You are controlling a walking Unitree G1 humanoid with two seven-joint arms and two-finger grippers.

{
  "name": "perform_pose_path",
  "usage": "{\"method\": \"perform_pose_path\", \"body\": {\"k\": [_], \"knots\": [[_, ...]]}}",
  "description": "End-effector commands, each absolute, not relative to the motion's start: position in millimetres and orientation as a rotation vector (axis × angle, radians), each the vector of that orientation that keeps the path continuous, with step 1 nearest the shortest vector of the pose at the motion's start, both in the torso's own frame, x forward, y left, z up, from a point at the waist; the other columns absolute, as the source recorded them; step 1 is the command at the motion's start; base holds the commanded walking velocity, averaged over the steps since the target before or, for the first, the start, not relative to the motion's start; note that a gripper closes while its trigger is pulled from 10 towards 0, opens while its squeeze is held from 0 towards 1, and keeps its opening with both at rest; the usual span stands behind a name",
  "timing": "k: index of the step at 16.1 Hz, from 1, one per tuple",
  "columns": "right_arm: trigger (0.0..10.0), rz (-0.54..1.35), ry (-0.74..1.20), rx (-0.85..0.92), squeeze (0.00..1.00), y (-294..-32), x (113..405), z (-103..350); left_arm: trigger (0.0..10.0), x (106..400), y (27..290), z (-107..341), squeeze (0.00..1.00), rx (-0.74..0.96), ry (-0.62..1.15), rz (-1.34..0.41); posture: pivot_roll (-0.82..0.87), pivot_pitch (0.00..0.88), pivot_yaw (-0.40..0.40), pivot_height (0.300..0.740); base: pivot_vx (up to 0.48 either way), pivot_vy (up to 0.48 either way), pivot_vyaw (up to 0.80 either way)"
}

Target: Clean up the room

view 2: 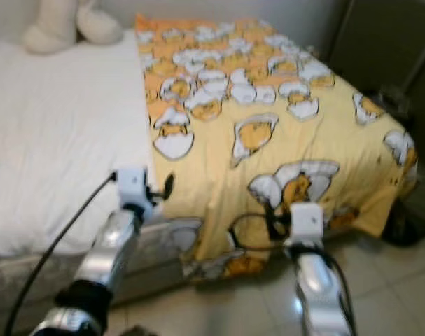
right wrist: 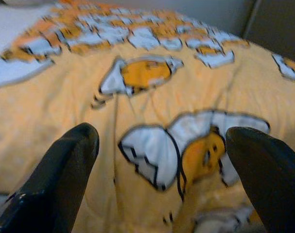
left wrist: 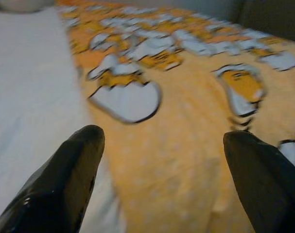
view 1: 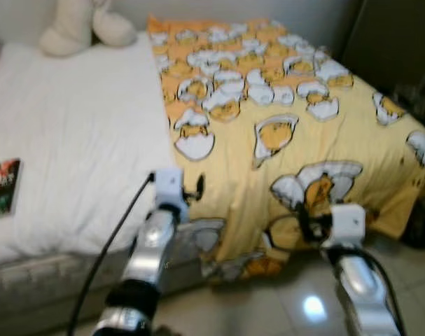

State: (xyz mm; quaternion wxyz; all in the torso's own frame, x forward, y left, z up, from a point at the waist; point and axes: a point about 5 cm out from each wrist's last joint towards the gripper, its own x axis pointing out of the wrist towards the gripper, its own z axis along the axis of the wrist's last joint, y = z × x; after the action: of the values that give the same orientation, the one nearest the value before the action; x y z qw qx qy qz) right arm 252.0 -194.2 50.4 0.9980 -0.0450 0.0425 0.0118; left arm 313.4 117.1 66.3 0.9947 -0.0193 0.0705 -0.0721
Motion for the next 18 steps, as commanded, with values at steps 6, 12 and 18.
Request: {"method": "perform_pose_path", "body": {"k": [6,12,18], "knots": [[10.0,0.018,0.098,-0.049,1.00,-193,257,45,10.0,308,135,64,0.00,0.016,0.141,-0.050,-0.02,0.000,0.014,0.740,0.041,-0.068,0.63],[10.0,0.013,0.064,-0.017,1.00,-189,261,47,10.0,305,144,73,0.00,0.036,0.094,-0.039,0.00,0.000,0.018,0.740,0.000,-0.320,0.63],[10.0,0.130,0.036,-0.019,1.00,-179,219,59,10.0,266,138,80,0.00,0.042,0.101,-0.282,0.00,0.000,-0.009,0.740,0.000,-0.479,0.63]]}}
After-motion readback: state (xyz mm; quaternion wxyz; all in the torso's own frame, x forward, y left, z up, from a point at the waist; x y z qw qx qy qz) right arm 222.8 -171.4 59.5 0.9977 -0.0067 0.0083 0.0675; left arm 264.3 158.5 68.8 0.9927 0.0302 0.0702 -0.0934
